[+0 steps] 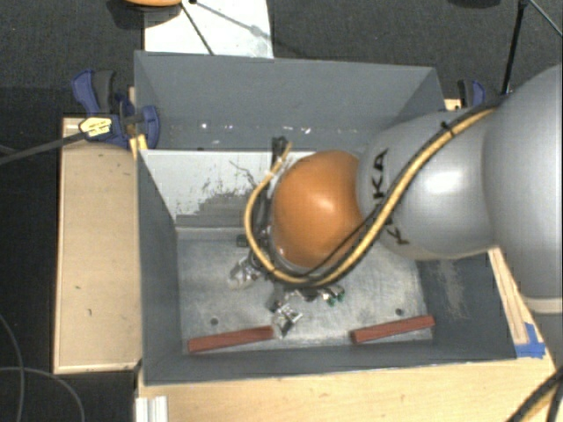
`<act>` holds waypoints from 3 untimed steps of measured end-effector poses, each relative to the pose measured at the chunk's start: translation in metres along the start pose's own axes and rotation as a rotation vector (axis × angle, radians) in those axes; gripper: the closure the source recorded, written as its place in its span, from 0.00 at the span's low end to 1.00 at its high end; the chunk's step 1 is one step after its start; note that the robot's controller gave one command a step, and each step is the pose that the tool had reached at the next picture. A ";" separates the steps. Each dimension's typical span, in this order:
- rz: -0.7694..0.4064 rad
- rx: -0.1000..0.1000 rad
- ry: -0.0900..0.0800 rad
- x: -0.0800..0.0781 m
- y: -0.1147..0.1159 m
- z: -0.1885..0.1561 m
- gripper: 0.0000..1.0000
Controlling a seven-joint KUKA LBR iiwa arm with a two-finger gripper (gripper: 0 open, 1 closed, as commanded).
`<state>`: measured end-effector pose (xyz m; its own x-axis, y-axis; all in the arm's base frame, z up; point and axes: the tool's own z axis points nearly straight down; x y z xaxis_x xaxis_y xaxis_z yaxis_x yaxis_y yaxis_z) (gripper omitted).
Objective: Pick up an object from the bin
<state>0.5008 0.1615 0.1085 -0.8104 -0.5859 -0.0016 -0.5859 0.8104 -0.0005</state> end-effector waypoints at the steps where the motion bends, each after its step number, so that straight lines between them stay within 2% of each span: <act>1: -0.171 -0.001 -0.003 0.000 -0.047 0.025 0.00; 2: -0.353 0.006 -0.012 0.015 -0.072 0.033 1.00; 3: -0.352 0.006 -0.012 0.015 -0.072 0.033 1.00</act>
Offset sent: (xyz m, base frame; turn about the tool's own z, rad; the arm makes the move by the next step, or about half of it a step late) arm 0.0256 -0.0687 -0.0385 -0.3584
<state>0.5310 0.0941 0.0752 -0.5583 -0.8295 -0.0118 -0.8295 0.5584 -0.0087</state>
